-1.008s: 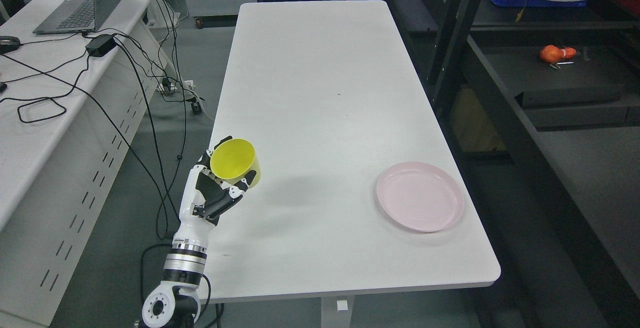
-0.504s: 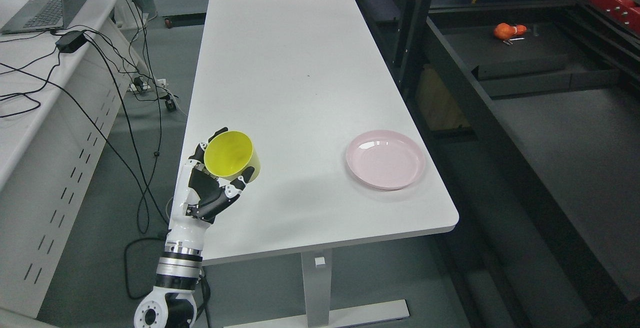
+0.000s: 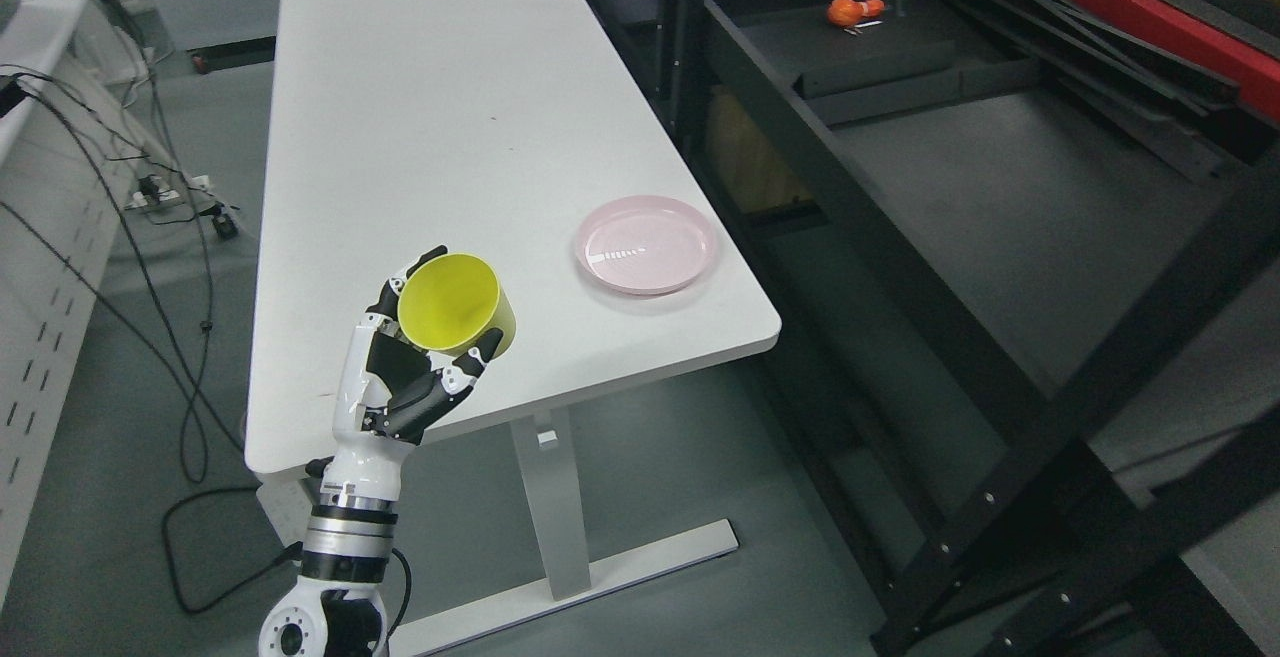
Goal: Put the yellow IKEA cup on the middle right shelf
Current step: 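Hold the yellow cup in the left hand while turning toward the shelves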
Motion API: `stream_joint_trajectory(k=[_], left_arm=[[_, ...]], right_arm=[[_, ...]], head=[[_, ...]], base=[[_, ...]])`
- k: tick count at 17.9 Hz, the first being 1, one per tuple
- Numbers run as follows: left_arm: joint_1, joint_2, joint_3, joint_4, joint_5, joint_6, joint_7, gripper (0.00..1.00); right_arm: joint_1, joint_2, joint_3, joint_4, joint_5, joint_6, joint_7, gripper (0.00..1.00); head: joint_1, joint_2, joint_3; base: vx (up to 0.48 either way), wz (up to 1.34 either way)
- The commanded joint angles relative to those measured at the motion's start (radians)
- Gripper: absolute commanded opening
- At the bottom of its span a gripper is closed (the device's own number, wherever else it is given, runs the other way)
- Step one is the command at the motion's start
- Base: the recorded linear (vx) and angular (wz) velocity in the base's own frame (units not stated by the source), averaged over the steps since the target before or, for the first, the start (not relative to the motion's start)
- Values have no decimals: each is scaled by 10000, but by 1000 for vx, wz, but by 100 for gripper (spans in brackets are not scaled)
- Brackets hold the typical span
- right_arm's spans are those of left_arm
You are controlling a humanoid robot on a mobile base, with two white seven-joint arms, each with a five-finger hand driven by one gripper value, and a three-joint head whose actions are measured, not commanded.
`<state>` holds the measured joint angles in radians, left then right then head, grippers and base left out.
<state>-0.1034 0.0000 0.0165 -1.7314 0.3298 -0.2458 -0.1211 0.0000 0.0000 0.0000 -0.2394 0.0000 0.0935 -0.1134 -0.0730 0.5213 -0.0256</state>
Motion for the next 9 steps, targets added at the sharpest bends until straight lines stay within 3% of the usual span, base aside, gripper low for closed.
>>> stream_joint_trajectory(k=[1, 9], left_arm=[[-9, 175, 173, -296, 0, 19, 0, 0], [-55, 175, 96, -281, 138, 19, 15, 1]], right_arm=[[138, -175, 169, 1, -245, 0, -32, 99], [138, -175, 169, 1, -245, 0, -32, 99]], head=[[0, 0, 0], [0, 0, 0]], base=[[-238, -683], [-229, -754]])
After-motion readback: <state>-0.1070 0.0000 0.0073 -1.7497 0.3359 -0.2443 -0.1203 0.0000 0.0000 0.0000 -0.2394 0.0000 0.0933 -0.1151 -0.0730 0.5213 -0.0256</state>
